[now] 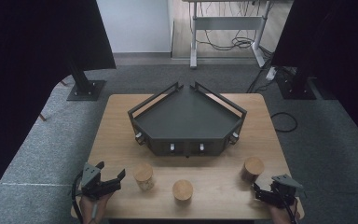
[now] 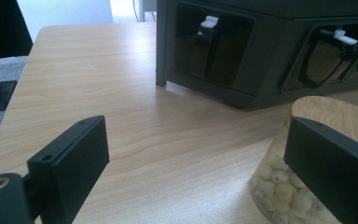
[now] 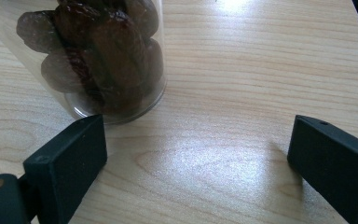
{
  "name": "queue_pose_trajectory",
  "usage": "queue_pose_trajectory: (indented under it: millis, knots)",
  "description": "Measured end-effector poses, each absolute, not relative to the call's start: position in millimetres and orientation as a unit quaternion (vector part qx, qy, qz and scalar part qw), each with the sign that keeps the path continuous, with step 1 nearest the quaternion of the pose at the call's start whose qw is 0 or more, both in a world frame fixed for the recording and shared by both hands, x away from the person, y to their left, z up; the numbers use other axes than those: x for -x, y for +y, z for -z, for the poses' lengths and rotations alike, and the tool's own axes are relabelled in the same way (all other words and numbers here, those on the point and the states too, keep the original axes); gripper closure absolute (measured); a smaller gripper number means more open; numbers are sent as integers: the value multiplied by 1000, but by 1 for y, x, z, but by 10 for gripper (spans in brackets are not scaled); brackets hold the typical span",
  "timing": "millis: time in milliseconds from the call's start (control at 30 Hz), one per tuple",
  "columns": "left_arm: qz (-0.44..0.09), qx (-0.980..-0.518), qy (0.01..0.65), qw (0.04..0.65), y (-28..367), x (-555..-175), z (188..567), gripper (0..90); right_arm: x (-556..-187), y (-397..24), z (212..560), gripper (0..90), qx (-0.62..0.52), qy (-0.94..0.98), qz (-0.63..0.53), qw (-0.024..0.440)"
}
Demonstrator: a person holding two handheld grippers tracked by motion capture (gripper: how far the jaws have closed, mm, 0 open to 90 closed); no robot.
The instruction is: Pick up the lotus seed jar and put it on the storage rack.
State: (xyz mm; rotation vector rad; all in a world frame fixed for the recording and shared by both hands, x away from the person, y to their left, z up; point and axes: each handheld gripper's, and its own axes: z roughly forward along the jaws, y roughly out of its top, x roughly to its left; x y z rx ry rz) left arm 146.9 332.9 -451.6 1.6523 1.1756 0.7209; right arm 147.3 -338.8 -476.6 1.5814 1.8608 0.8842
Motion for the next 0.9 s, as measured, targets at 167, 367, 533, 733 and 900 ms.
queue_pose_trajectory:
  millis: [167,367,533,733,900]
  knots:
    - [-297,-677,476,477,331,-146,450,62,-147,-339,477,38,-586,690,-328,269]
    - [-298,-679,471,478,328,-146,449,62,-147,-339,477,38,-586,690,-328,269]
    - [-298,-680,467,479,326,-146,448,62,-147,-339,477,38,-586,690,-328,269]
    - [-298,-683,463,479,323,-145,447,62,-147,-339,477,38,-586,691,-328,269]
    - [-297,-684,460,481,321,-145,447,62,-147,-339,477,38,-586,691,-328,269]
